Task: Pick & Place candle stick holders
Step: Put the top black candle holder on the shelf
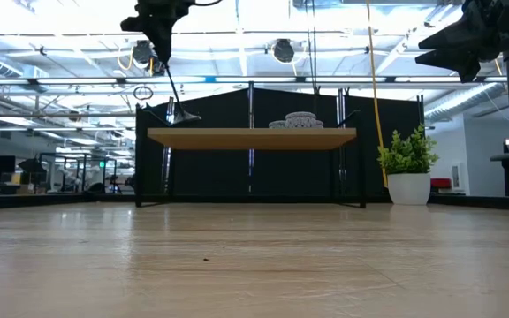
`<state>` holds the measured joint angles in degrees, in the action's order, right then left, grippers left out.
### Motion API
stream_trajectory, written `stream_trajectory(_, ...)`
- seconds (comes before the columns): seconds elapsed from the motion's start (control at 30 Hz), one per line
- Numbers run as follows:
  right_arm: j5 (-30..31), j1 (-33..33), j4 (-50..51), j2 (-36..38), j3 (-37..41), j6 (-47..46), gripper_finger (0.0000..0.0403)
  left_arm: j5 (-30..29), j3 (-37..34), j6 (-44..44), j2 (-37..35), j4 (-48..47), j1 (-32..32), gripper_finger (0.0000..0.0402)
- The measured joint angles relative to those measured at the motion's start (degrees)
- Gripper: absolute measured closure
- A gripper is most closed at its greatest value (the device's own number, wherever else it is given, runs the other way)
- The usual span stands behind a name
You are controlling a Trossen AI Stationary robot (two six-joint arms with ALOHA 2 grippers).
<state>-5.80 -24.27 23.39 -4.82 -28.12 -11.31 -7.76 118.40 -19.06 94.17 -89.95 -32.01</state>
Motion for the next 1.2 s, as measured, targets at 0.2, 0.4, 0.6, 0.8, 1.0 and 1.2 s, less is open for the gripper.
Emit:
stream_trajectory(0.2, 0.00, 0.01, 0.00, 0.00, 0.00, -0.20, 0.0232, 0.65, 0.04, -0.13, 0.50, 0.00, 0.15, 0.0388)
stream_trajectory(0.4, 0.00, 0.00, 0.00, 0.00, 0.00, -0.20, 0.0232, 0.76, 0.04, -0.56, 0.39, -0.03, 0.13, 0.0388)
stream_trajectory(0.6, 0.00, 0.00, 0.00, 0.00, 0.00, -0.11, 0.0232, 1.78, 0.04, -0.58, 0.37, -0.03, -0.22, 0.0388)
stream_trajectory(0.8, 0.00, 0.01, 0.00, 0.00, 0.00, -0.02, 0.0232, 1.76, 0.04, -1.00, 0.37, -0.06, -0.22, 0.0388)
stream_trajectory(1.0, 0.00, 0.02, 0.00, 0.00, 0.00, 0.00, 0.0232, 1.69, 0.04, -1.39, 0.41, -0.05, -0.26, 0.0386)
stream_trajectory(1.2, 0.00, 0.02, -0.01, 0.00, 0.00, 0.00, 0.0232, -0.78, 0.04, -1.37, 0.44, -0.05, -0.26, 0.0352)
